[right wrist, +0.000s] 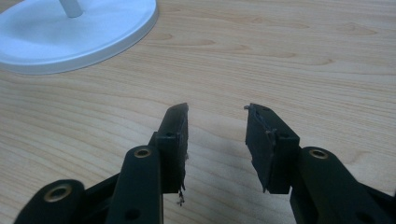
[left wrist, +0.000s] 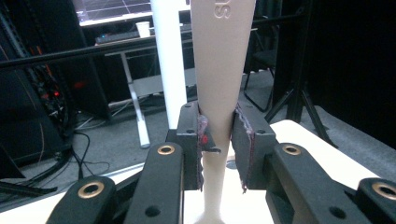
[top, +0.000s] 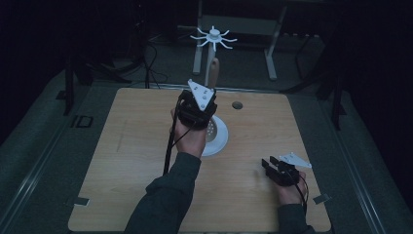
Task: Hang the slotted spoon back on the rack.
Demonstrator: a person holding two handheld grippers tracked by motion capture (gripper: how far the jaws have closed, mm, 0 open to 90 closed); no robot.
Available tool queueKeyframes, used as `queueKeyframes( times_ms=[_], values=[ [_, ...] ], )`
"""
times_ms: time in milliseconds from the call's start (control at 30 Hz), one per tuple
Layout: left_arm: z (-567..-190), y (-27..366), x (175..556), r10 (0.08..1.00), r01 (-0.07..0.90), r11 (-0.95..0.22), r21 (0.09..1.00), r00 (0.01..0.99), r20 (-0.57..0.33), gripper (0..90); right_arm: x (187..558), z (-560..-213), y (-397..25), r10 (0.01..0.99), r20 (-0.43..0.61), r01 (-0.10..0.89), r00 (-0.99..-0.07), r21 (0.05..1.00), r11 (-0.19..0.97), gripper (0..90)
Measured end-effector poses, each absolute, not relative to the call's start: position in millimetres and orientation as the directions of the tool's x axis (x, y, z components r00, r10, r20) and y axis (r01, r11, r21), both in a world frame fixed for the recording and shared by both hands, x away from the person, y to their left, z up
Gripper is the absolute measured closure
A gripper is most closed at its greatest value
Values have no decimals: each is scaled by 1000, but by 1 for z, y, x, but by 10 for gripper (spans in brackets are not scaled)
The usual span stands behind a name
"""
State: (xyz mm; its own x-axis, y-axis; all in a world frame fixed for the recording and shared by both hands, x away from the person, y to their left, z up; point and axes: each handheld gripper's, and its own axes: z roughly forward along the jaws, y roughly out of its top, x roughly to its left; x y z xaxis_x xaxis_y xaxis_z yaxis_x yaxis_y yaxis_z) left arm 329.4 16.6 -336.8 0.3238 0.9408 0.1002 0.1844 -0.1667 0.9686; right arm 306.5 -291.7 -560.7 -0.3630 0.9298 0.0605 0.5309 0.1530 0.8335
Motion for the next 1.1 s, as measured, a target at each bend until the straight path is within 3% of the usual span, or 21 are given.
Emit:
queueKeyframes(
  times_ms=[1100],
  values=[
    [-322, 13, 355, 953, 224, -221, 949, 255, 161, 738, 306, -561, -294, 931, 63, 531, -360, 834, 149, 579]
  ],
)
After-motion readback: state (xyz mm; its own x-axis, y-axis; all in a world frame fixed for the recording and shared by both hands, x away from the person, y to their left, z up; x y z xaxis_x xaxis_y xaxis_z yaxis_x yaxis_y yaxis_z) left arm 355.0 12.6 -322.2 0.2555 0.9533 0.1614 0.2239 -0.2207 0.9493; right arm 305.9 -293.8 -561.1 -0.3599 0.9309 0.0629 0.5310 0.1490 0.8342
